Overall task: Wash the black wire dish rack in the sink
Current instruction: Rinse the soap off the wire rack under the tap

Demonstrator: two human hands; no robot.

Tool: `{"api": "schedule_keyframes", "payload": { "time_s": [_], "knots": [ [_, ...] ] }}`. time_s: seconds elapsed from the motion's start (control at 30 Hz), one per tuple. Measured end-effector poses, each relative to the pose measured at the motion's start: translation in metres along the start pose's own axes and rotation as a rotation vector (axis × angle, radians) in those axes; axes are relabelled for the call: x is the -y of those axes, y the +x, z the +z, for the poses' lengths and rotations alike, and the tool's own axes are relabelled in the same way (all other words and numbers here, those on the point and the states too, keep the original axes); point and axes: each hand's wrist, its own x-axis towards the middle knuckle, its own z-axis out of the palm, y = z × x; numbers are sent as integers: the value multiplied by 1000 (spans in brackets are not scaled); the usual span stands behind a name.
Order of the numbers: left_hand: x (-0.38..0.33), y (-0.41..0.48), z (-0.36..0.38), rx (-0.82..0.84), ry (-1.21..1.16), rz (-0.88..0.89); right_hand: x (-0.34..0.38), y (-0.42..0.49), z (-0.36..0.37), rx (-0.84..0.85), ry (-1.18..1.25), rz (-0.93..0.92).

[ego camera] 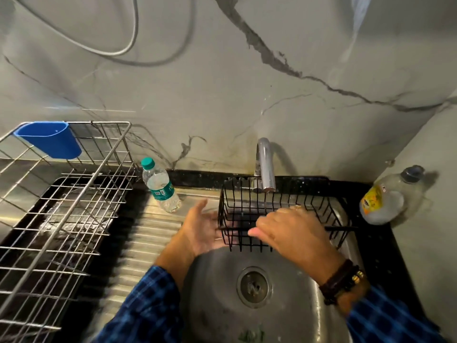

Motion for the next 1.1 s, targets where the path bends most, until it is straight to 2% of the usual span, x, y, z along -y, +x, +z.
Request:
{"api": "schedule_keyframes", "payload": {
  "time_s": [0.03,0.1,0.17,0.3,0.37,0.47,0.53,0.67,0.73,0.8,0.87,0.9,1.03,1.1],
  "knots": [
    [-1,0,4,-9,34,-5,4,-3,2,35,16,-62],
    [1,1,13,-58,257,-48,10,-8,4,152,43,-131],
    [11,7,15,-175,387,-34,13,-13,7,267,68,-92],
    [31,23,19,-386,247,61,41,-13,7,424,180,38],
    [37,28,27,-453,205,90,68,-6,13,449,244,114],
    [38,33,27,-494,83,132,98,-1,31,516,190,208],
    [33,30,23,-477,96,173,103,-9,35,507,196,260],
    [32,29,19,-411,329,271,106,-24,28,472,283,233],
    [37,26,16,-416,447,333,96,-20,15,538,439,270],
    [43,20,13,-394,549,398,72,-12,14,413,526,423],
    [47,15,13,-374,662,449,39,-1,30,303,339,501],
    [49,16,14,-371,727,472,24,8,40,353,279,490],
    [57,16,22,-330,828,396,0,45,63,739,492,295],
    [59,14,18,-341,750,350,-7,48,67,770,512,198]
  ]
}}
